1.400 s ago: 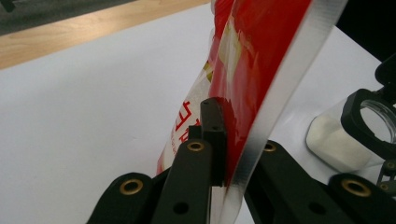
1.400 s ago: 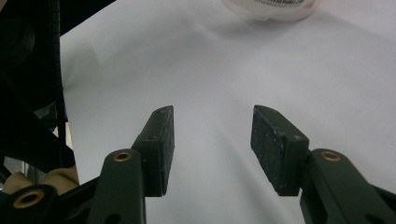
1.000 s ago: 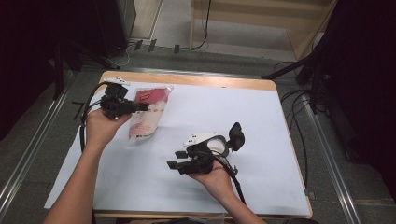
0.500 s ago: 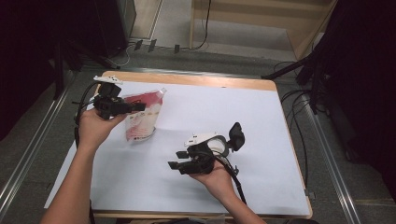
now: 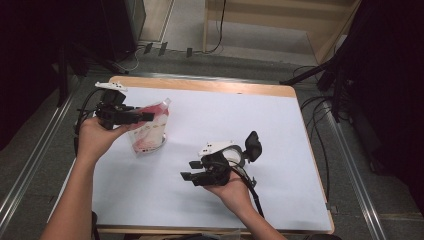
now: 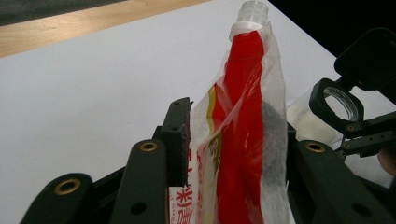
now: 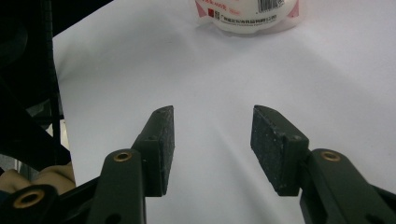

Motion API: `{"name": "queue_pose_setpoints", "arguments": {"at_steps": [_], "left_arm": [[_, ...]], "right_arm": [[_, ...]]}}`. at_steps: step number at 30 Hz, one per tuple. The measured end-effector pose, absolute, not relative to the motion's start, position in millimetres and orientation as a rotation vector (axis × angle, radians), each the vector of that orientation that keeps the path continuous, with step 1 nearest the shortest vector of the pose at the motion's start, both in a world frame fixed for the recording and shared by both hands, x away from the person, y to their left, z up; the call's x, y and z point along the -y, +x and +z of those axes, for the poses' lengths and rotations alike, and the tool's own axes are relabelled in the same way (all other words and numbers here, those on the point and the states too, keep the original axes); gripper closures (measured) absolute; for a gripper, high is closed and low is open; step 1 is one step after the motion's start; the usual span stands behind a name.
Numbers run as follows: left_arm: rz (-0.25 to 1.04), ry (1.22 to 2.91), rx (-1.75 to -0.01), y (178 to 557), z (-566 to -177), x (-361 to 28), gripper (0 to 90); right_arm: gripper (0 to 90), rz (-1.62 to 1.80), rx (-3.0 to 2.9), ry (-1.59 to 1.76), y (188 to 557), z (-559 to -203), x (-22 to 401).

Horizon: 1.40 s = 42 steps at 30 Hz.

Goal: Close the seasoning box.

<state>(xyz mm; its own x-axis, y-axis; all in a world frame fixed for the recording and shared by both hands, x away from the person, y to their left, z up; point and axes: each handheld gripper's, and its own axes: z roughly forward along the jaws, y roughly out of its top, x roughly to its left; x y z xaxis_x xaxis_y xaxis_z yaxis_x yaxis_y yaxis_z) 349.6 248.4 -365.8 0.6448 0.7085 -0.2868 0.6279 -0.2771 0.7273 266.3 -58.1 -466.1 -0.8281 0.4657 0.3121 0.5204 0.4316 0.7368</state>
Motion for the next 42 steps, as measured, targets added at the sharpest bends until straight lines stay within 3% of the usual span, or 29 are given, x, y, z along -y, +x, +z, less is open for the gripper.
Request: {"name": "queue_pose_setpoints", "arguments": {"at_steps": [18,29,37,42], "left_arm": [[0.106,2.022,-1.02,320.2,-352.6,-266.1,49.8],[0.082,2.021,-1.023,311.8,-359.6,-280.7,46.9],[0.068,1.998,-1.051,306.7,-364.5,-294.2,45.1],[0.093,2.009,-1.062,304.0,-368.6,-302.0,44.4]], "right_arm": [[57.3,-1.418,2.6,-0.873,267.8,-445.0,68.1],[70.6,-1.453,2.572,-0.911,273.3,-427.8,91.8],[86.9,-1.423,2.578,-0.937,279.7,-416.3,106.6],[90.0,-1.413,2.598,-0.957,283.3,-409.2,117.1]]}}
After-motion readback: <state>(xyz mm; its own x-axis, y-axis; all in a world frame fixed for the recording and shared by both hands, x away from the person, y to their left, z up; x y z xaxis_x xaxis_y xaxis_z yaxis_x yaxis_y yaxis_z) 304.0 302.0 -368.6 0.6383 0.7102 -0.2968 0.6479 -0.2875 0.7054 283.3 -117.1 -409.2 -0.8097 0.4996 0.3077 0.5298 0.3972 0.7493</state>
